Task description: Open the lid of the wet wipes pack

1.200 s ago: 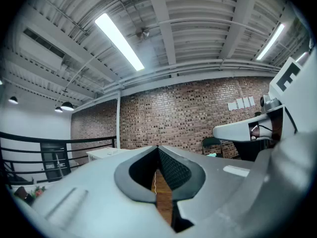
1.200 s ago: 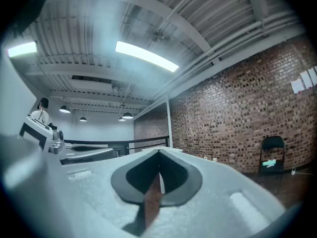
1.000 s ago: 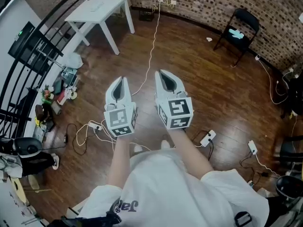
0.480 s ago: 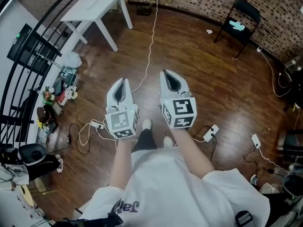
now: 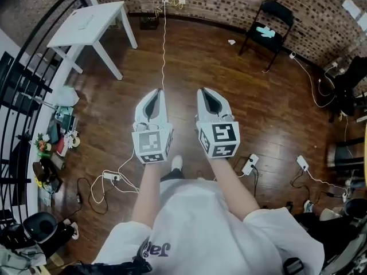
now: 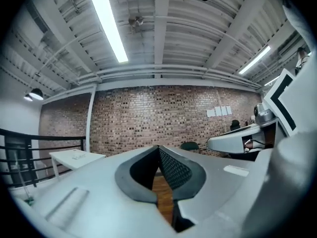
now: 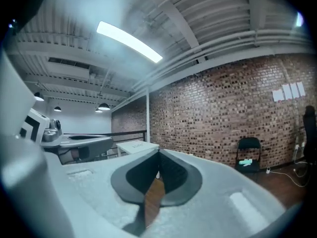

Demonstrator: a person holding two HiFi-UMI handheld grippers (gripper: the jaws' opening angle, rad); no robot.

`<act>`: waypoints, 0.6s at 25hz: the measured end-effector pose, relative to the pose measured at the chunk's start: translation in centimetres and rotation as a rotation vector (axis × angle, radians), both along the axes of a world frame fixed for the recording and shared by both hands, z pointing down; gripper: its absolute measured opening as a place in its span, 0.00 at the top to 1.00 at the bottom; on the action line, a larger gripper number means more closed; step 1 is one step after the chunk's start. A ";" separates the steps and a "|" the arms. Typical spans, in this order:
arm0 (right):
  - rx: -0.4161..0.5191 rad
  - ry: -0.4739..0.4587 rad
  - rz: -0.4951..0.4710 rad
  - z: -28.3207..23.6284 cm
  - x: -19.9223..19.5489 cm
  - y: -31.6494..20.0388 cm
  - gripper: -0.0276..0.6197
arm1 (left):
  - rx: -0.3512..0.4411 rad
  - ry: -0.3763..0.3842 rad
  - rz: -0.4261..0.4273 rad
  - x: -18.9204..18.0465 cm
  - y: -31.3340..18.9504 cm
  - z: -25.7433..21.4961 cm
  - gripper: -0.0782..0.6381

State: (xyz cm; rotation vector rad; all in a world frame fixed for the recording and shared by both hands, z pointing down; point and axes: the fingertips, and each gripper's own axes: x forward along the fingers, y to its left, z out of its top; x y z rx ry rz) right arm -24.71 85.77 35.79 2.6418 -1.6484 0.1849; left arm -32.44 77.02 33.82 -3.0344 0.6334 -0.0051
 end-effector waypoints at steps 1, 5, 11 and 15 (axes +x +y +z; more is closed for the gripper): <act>-0.002 0.003 0.010 -0.1 0.2 -1.0 0.97 | 0.007 0.006 0.019 0.5 -1.0 -0.3 0.87; -0.029 0.021 0.036 -0.3 0.8 -3.7 0.97 | 0.020 0.021 0.073 2.5 -4.3 0.2 0.87; -0.068 0.014 0.108 1.1 3.6 -4.2 0.97 | -0.069 -0.003 0.126 5.7 -6.0 2.2 0.87; -0.063 0.014 0.114 1.7 6.4 -5.2 0.97 | -0.077 0.027 0.171 9.3 -6.9 1.7 0.87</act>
